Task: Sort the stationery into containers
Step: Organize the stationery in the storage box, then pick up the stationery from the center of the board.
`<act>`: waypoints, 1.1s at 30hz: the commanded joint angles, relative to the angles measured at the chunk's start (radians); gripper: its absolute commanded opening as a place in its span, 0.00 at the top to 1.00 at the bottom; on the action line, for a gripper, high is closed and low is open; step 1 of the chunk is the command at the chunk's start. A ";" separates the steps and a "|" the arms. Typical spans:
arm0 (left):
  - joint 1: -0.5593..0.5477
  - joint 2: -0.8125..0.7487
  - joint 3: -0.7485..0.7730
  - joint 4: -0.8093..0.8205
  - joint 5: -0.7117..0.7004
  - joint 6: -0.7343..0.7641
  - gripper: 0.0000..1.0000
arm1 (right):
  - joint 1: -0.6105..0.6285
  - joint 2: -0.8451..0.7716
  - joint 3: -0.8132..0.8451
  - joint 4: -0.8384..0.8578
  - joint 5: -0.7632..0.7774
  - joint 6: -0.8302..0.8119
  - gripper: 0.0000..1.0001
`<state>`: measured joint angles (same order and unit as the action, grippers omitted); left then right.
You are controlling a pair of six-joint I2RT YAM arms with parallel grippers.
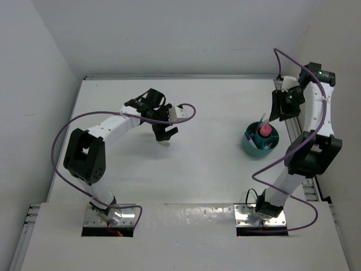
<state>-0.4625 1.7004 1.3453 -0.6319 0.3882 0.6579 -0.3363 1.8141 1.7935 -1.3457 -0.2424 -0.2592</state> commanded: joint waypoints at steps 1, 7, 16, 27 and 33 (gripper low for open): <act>0.016 0.028 0.008 -0.084 0.066 0.193 0.14 | 0.032 -0.093 0.057 -0.144 -0.156 0.035 0.53; 0.030 0.088 -0.063 0.001 0.023 0.281 0.15 | 0.069 -0.157 0.006 -0.156 -0.235 0.063 0.53; 0.065 0.215 -0.032 0.018 0.000 0.402 0.14 | 0.069 -0.214 -0.052 -0.175 -0.271 0.051 0.53; 0.073 0.252 -0.046 0.047 0.072 0.511 0.35 | 0.068 -0.226 -0.059 -0.202 -0.314 0.040 0.53; 0.048 0.234 -0.084 0.022 0.070 0.510 0.73 | 0.068 -0.239 -0.068 -0.207 -0.330 0.031 0.54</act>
<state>-0.4049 1.9499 1.2896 -0.5884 0.4248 1.1393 -0.2657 1.6176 1.7294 -1.3560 -0.5312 -0.2108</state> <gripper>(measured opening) 0.317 0.460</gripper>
